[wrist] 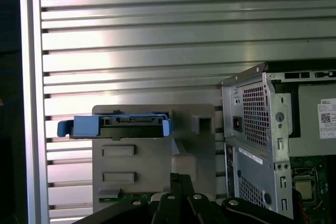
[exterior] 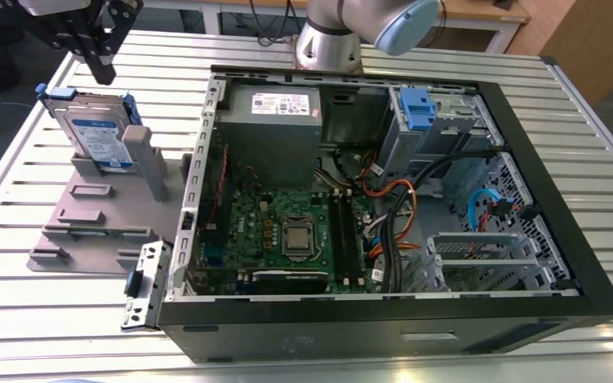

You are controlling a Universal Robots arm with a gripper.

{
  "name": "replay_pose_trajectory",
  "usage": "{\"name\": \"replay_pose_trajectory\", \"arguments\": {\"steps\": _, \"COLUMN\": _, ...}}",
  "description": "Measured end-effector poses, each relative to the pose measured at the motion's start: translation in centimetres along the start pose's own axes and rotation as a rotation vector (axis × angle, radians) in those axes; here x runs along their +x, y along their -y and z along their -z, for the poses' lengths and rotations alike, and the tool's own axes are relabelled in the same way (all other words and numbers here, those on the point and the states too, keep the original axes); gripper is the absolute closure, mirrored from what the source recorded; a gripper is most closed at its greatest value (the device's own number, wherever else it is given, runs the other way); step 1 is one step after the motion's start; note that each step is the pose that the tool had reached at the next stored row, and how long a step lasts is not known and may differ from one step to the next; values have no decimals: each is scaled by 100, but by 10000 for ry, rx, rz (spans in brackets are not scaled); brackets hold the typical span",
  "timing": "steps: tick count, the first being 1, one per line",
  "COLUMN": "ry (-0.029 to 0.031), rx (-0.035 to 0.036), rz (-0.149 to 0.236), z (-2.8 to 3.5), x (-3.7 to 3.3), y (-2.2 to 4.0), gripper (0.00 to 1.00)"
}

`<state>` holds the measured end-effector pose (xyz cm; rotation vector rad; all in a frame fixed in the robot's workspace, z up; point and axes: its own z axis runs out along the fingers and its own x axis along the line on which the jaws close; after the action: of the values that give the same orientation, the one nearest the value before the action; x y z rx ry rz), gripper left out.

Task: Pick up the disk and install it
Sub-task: 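Reach for the disk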

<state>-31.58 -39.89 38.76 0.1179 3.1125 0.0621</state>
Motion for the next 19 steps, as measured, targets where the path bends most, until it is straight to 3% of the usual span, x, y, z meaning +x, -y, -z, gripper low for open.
{"name": "replay_pose_trajectory", "arguments": {"steps": 1, "ry": 0, "rx": 0, "rz": 0, "z": 0, "x": 2, "y": 0, "gripper": 89}}
{"name": "replay_pose_trajectory", "arguments": {"steps": 3, "ry": 0, "rx": 0, "rz": 0, "z": -32, "x": 164, "y": 14, "gripper": 89}}
{"name": "replay_pose_trajectory", "arguments": {"steps": 14, "ry": 0, "rx": 0, "rz": 0, "z": -35, "x": 170, "y": 14, "gripper": 89}}
{"name": "replay_pose_trajectory", "arguments": {"steps": 15, "ry": 1, "rx": 0, "rz": 1, "z": -45, "x": 233, "y": 20, "gripper": 89}}
{"name": "replay_pose_trajectory", "arguments": {"steps": 19, "ry": 0, "rx": 0, "rz": 0, "z": -46, "x": 255, "y": 21, "gripper": 89}}
